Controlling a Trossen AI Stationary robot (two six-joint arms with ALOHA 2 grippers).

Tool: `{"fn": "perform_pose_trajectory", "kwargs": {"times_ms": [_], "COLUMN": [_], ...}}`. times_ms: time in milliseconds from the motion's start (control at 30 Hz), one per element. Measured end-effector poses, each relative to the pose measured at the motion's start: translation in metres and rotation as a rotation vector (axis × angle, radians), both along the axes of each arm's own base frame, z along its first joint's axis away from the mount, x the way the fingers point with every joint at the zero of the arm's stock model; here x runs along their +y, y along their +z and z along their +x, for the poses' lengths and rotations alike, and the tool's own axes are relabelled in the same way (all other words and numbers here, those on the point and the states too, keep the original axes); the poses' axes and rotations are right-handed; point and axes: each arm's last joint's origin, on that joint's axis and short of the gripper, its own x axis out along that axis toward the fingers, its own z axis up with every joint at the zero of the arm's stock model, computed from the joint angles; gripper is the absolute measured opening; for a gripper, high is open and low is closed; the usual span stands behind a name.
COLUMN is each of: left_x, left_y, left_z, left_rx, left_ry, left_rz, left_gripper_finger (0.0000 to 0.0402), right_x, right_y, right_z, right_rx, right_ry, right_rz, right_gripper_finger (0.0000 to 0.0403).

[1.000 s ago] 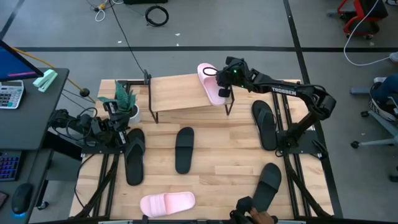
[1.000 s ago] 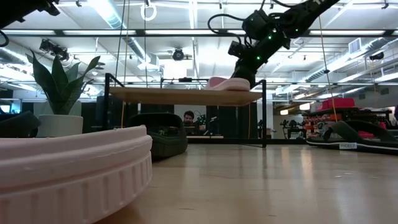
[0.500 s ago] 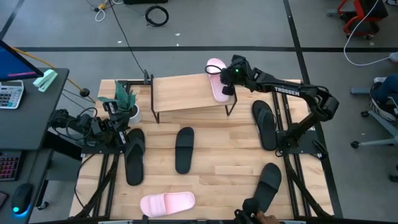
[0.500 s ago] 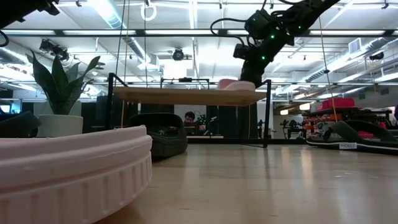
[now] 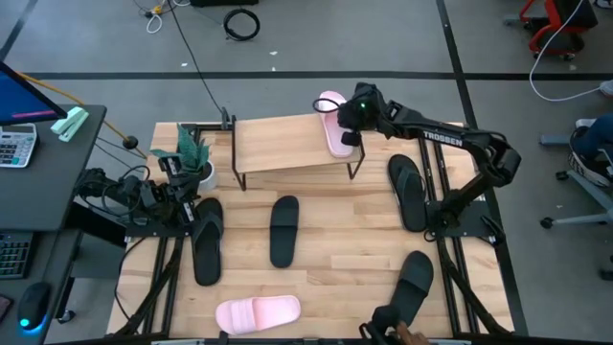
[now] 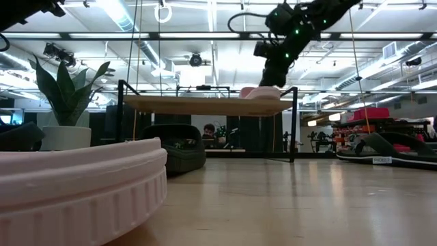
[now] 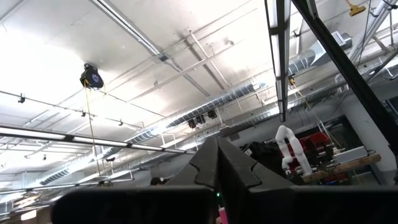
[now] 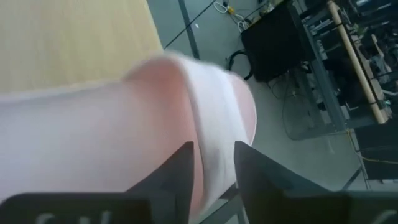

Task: Pick and place slides into the shelf
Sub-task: Put the pink slide on the shelf

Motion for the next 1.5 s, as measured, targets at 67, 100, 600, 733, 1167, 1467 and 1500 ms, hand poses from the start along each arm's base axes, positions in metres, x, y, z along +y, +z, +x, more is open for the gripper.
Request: {"fn": "perform_pose_trajectory", "kwargs": {"times_ms": [67,100,600,733,1167,1467,1500], "left_x": [0.0,0.0,0.0,0.0,-0.017,-0.061,-0.068], "left_y": [0.0,0.0,0.001,0.013,0.101,0.119,0.12], "left_z": [0.0,0.0,0.0,0.0,0.046,0.148,0.159], "left_rx": [0.0,0.0,-0.009,0.018,0.524,1.018,1.043], "left_ry": [0.0,0.0,-0.032,-0.114,-0.281,-0.205,-0.206], "left_rz": [0.0,0.0,-0.035,-0.113,-0.368,-0.582,-0.588], "left_gripper_finger": [0.0018,0.002,0.001,0.0026,0.0052,0.0052,0.0052], "right_x": [0.004,0.006,0.134,0.204,0.319,0.319,0.317], "right_y": [0.007,0.01,0.049,0.029,-0.028,-0.03,-0.03], "right_z": [0.0,-0.001,0.049,0.058,0.038,0.037,0.037], "right_rx": [0.044,0.068,-0.133,-0.054,0.004,-0.003,0.01], "right_ry": [0.009,0.01,0.54,0.746,0.846,0.791,0.791], "right_rz": [0.03,0.05,0.645,0.654,0.352,0.383,0.377], "right_gripper_finger": [0.0135,0.0137,0.0118,0.0115,0.0114,0.0114,0.0114]}}
